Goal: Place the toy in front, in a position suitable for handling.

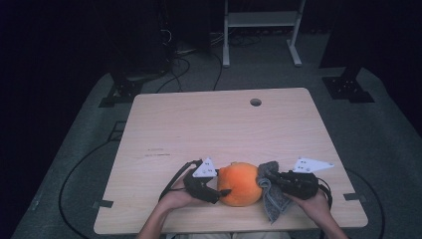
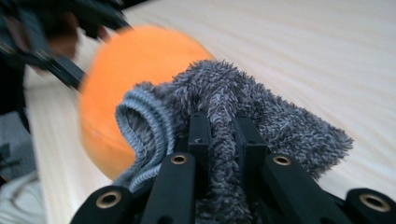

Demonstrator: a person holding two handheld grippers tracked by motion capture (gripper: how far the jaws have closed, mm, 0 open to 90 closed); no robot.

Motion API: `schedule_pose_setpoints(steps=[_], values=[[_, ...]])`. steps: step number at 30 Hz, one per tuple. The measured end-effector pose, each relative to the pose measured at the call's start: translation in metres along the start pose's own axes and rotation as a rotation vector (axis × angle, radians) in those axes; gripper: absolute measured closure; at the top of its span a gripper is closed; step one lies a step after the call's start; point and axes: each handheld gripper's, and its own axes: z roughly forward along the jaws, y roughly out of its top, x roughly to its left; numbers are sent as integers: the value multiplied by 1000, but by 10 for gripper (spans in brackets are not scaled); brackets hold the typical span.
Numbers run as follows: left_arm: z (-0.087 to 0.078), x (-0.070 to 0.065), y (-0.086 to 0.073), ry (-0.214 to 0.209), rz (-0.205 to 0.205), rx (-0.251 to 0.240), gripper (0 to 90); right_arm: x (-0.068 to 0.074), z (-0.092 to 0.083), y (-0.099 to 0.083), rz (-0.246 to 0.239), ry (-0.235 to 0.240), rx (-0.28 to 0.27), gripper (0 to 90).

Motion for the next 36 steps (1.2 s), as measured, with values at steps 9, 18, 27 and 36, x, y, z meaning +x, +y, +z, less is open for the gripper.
schedule_pose_setpoints(steps=[9, 18, 27, 36], values=[[0, 2, -2, -24, -18, -7, 276, -2, 5, -4, 11, 1, 32, 790], [10, 13, 5, -105, -194, -66, 178, 2, 3, -1, -19, -7, 15, 791], [11, -14, 19, 137, 138, -137, 324, 8, 4, 29, -42, 30, -116, 796], [4, -2, 3, 66, 60, -108, 301, 2, 17, 19, -52, -24, -41, 795]])
